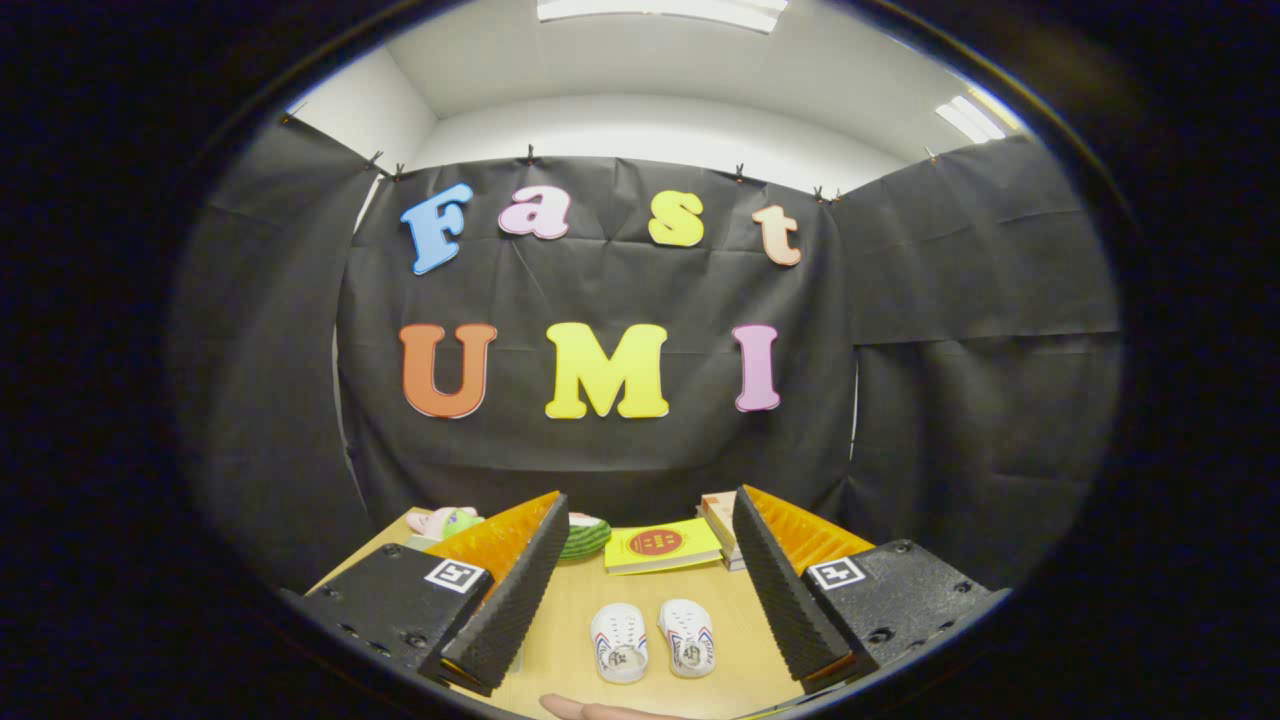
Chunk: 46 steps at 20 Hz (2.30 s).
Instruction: Open the storage box then place both shoes into the box .Put the left shoe in first, then the right shoe, with the right side of both shoes facing outward in a uniform manner.
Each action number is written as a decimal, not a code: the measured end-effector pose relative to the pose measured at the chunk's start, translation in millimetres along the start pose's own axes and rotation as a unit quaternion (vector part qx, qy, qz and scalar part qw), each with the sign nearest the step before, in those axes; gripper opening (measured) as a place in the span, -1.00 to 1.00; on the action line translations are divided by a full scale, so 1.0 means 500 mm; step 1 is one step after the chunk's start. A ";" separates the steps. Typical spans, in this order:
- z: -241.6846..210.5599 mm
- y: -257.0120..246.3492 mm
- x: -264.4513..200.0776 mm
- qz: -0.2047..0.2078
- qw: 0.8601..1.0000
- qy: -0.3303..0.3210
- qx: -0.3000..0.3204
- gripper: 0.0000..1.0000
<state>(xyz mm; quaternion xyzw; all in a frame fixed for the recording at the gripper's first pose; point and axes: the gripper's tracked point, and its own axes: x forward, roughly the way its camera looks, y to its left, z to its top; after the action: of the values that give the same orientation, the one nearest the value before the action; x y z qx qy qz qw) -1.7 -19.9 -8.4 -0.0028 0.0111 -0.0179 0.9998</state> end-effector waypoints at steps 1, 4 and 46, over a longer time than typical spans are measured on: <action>-0.003 0.001 0.000 0.001 1.000 0.000 0.001 1.00; -0.014 0.008 0.013 0.015 1.000 0.006 0.007 1.00; -0.569 0.405 0.373 0.480 0.575 0.480 0.457 0.86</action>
<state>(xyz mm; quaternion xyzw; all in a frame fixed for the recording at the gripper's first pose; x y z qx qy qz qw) 185.4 174.2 -297.9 0.4690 0.4795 0.4631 0.5793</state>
